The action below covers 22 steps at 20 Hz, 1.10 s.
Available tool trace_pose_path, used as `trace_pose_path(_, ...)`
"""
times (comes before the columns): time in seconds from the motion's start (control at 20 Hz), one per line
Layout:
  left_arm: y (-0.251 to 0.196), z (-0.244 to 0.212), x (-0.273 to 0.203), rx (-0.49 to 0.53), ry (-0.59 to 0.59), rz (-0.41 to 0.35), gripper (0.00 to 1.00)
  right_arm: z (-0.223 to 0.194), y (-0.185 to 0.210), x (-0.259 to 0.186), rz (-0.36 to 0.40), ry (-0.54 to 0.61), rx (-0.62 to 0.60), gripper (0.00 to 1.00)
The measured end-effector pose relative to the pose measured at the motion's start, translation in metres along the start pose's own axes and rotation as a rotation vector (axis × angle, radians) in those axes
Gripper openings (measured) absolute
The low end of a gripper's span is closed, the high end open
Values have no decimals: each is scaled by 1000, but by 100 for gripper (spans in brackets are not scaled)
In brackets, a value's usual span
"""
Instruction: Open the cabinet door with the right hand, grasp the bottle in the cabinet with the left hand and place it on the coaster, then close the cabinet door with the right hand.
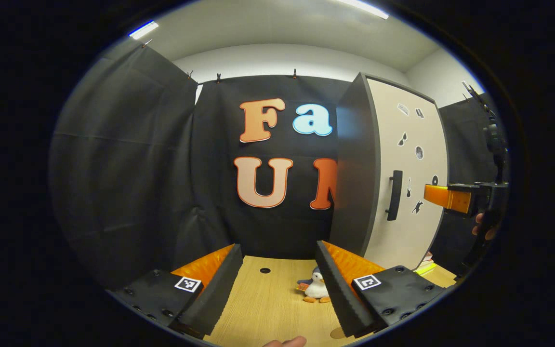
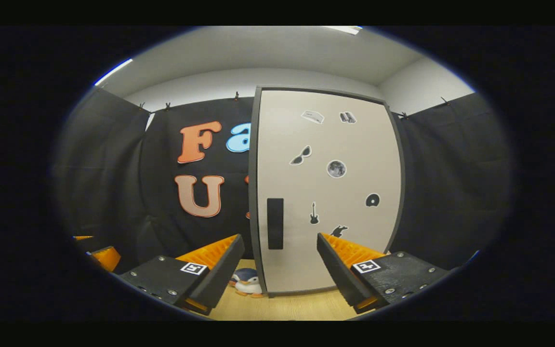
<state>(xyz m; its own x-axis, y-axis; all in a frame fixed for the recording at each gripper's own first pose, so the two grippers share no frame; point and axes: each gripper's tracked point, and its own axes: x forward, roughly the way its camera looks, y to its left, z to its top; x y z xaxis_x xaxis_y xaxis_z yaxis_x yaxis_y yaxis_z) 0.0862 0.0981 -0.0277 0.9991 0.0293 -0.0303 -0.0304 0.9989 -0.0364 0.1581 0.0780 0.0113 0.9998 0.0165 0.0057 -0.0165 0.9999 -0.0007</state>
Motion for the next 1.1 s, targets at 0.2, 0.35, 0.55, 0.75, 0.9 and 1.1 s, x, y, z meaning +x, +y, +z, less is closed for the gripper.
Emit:
trace_pose_path(0.2, 15, -5, 16, -2, 4, 52, 99, -8, 8, 43, 31, 10, -13, 94)
trace_pose_path(0.35, 20, -6, 24, 8, -3, 97, 99, -19, 6, 76, 34, 23, -20, 94)
trace_pose_path(0.55, 15, -11, 51, 18, 6, 124, 99, -28, 6, 110, 53, 36, -1, 94)
trace_pose_path(0.75, 7, -14, 68, 28, 12, 124, 99, -37, 4, 133, 44, 59, -20, 93)
trace_pose_path(0.9, 8, -15, 74, 27, 19, 131, 99, -44, 6, 141, 40, 68, -15, 77)
trace_pose_path(1.1, 13, -23, 78, 35, 36, 142, 99, -50, 7, 141, 18, 72, -11, 39)
